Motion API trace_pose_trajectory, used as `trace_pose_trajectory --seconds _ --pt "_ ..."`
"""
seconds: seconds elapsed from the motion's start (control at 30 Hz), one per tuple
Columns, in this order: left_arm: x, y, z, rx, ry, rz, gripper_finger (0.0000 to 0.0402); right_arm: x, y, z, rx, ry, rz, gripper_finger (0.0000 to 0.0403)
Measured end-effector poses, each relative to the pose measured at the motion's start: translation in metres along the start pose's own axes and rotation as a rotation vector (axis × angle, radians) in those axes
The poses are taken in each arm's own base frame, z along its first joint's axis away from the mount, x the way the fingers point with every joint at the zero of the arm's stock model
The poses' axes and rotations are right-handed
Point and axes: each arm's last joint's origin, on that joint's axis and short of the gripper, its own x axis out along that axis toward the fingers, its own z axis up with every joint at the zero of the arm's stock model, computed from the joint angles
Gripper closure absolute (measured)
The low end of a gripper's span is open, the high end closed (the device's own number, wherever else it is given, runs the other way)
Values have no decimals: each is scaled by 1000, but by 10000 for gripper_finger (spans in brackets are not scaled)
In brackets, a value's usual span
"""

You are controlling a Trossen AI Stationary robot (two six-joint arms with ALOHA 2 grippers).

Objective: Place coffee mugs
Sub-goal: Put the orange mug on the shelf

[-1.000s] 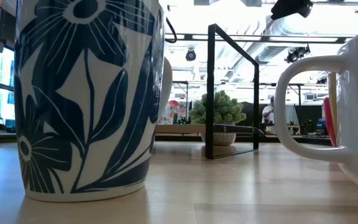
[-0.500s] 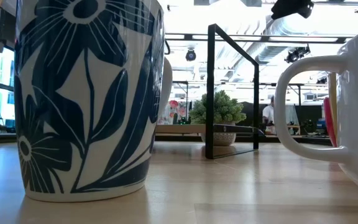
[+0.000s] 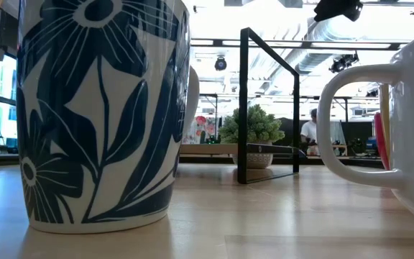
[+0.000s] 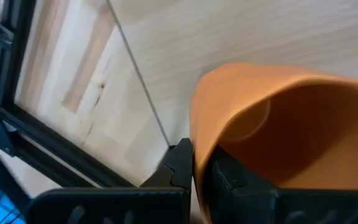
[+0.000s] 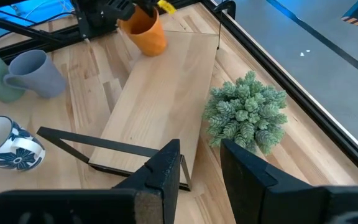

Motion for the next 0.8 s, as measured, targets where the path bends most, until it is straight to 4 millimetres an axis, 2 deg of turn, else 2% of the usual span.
trace_pose_trajectory --seconds 0.5,0.8 --pt "17 15 0 -32 29 -18 396 0 0 0 18 2 10 299" --pt "23 23 1 -43 45 18 353 0 0 0 34 3 11 299"
